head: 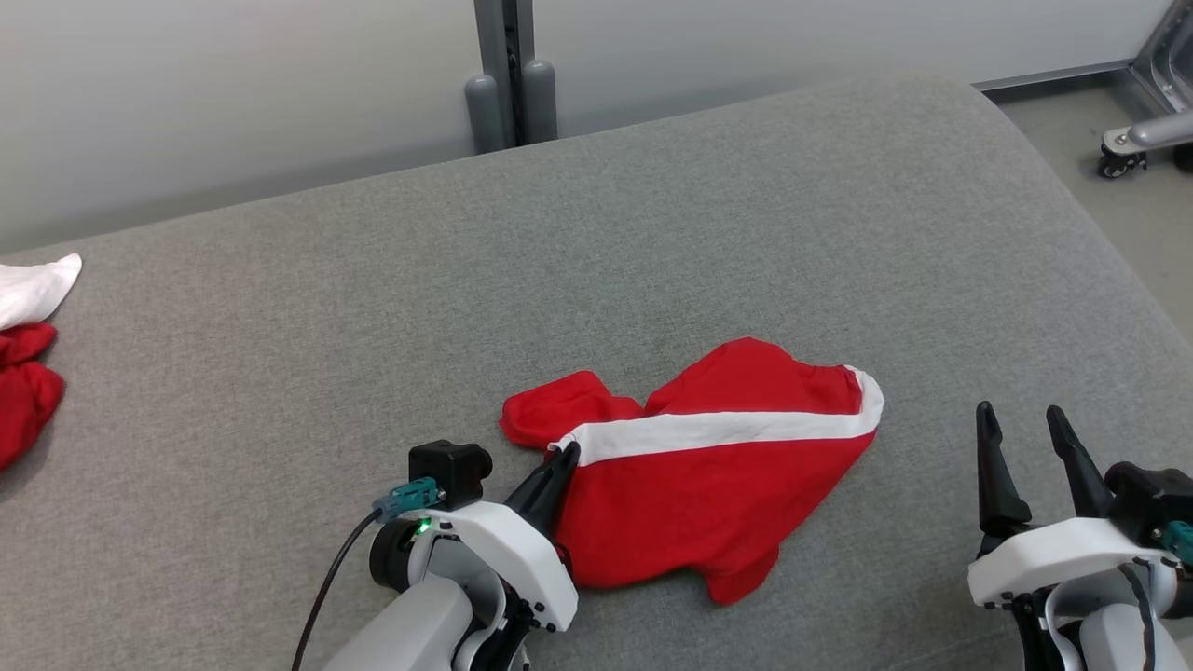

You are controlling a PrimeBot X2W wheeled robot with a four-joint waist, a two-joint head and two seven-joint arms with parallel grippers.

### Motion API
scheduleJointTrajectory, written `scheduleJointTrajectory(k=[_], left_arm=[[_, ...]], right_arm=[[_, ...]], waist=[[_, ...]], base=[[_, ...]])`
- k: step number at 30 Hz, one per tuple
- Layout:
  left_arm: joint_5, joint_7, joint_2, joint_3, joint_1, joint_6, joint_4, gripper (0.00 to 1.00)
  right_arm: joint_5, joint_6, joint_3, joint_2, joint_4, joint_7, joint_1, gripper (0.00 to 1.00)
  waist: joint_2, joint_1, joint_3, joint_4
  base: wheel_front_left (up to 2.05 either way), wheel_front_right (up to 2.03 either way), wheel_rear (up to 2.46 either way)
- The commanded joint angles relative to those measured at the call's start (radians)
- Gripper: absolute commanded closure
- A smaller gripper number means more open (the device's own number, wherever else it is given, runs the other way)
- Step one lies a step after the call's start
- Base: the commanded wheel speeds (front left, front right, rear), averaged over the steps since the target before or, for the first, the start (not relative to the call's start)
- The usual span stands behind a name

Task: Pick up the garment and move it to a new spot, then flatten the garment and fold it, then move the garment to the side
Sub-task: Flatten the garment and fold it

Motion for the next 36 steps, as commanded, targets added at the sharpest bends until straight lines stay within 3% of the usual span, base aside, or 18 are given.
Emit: scheduleJointTrajectory(k=[1, 9, 15, 21, 29, 30, 32, 33, 34, 35, 36], left_arm=[[-0.004, -0.007, 0.005, -0.003, -0.022, 0.003, 0.002, 1.00], [0.029, -0.029, 0.021, 0.030, 0.038, 0.022, -0.079, 1.00], [0.111, -0.029, 0.107, 0.111, 0.168, 0.082, -0.297, 1.00], [0.127, -0.015, 0.178, 0.108, 0.276, 0.131, -0.427, 1.00], [0.105, 0.012, 0.199, 0.104, 0.350, 0.165, -0.397, 1.00], [0.102, 0.009, 0.193, 0.104, 0.351, 0.162, -0.384, 0.93], [0.098, 0.005, 0.183, 0.106, 0.348, 0.161, -0.356, 0.64], [0.098, 0.005, 0.183, 0.106, 0.348, 0.161, -0.356, 0.64], [0.095, 0.003, 0.176, 0.107, 0.345, 0.160, -0.341, 0.55], [0.100, -0.003, 0.164, 0.107, 0.335, 0.160, -0.310, 0.18], [0.100, -0.003, 0.164, 0.107, 0.335, 0.160, -0.310, 0.18]], right_arm=[[-0.003, 0.000, -0.008, -0.005, -0.004, -0.002, 0.007, 0.00], [-0.018, 0.000, -0.049, -0.005, -0.012, -0.002, 0.041, 0.00], [-0.021, 0.000, -0.063, -0.006, 0.008, -0.002, 0.073, 0.00], [-0.018, 0.000, -0.051, -0.006, 0.031, -0.002, 0.100, 0.00], [-0.003, 0.000, -0.024, -0.006, 0.052, -0.002, 0.107, 0.00], [-0.003, 0.000, -0.021, -0.006, 0.053, -0.002, 0.108, 0.00], [-0.004, 0.000, -0.019, -0.006, 0.057, -0.002, 0.108, 0.00], [-0.004, 0.000, -0.019, -0.006, 0.057, -0.002, 0.108, 0.00], [-0.005, 0.000, -0.018, -0.006, 0.058, -0.002, 0.108, 0.00], [-0.006, 0.000, -0.015, -0.006, 0.061, -0.002, 0.106, 0.00], [-0.006, 0.000, -0.015, -0.006, 0.061, -0.002, 0.106, 0.00]], waist=[[-0.0001, 0.0000, -0.004, 0.005], [-0.0001, 0.0000, -0.039, 0.064], [-0.0001, 0.0000, -0.083, 0.127], [-0.0001, 0.0000, -0.123, 0.163], [-0.0001, 0.0000, -0.146, 0.180], [-0.0001, 0.0000, -0.148, 0.180], [-0.0001, 0.0000, -0.150, 0.181], [-0.0001, 0.0000, -0.150, 0.181], [-0.0001, 0.0000, -0.150, 0.181], [-0.0001, 0.0000, -0.152, 0.180], [-0.0001, 0.0000, -0.152, 0.180]], base=[[0.00, 0.00, 0.00], [0.00, 0.00, 0.00], [0.00, 0.00, 0.00], [0.00, 0.00, 0.00], [0.00, 0.00, 0.00], [0.00, 0.00, 0.00], [0.00, 0.00, 0.00], [0.00, 0.00, 0.00], [0.00, 0.00, 0.00], [0.00, 0.00, 0.00], [0.00, 0.00, 0.00]])
